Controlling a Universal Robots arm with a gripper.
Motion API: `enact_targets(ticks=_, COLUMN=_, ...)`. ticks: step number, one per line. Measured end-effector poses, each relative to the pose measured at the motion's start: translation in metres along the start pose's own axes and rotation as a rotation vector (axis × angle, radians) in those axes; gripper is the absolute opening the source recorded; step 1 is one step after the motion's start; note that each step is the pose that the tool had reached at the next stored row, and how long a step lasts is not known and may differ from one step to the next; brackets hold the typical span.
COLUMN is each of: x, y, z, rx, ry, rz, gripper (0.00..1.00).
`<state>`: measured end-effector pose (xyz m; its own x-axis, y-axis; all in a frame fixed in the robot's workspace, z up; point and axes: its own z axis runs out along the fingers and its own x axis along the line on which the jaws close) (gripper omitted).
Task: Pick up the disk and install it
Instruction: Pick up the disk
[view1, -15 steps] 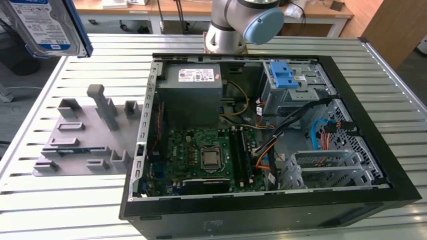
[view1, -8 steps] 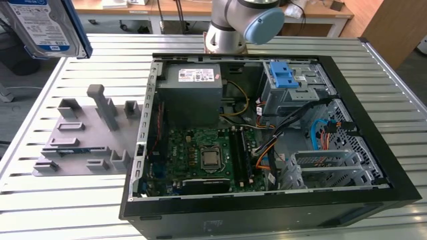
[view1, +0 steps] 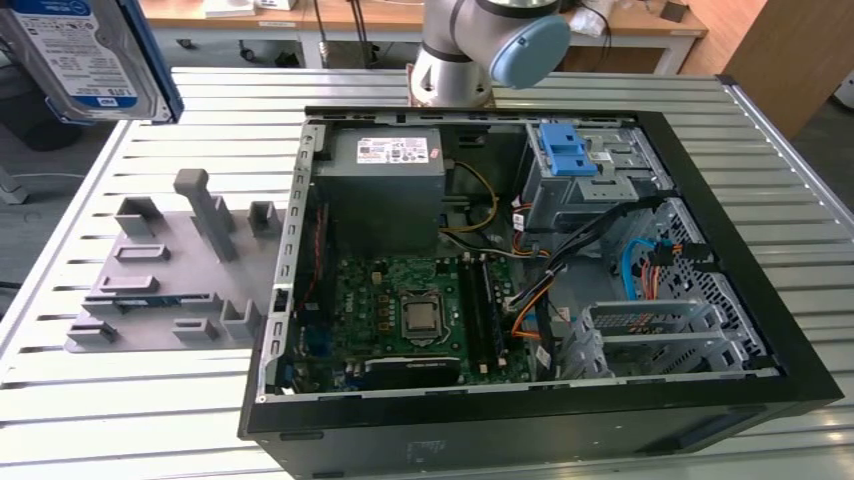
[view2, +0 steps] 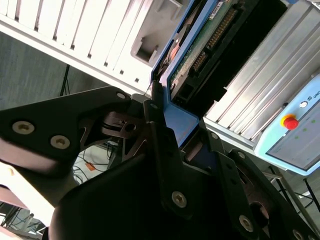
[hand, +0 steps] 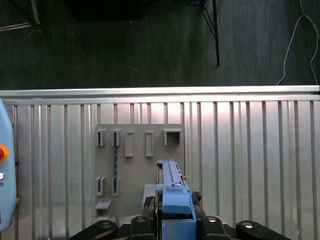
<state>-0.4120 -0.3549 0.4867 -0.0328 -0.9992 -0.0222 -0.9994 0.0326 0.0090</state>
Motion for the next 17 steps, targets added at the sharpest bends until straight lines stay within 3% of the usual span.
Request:
enact_targets(ticks=6, x=0.0012, y=-0.0055, z=0.0, rx=0.0001, ry=0.0, rz=0.0, gripper=0.36)
enact_targets(ticks=17, x=0.0145, y=-0.0128, z=-0.0003, rx=0.0001, ry=0.0, rz=0.0, gripper=0.36)
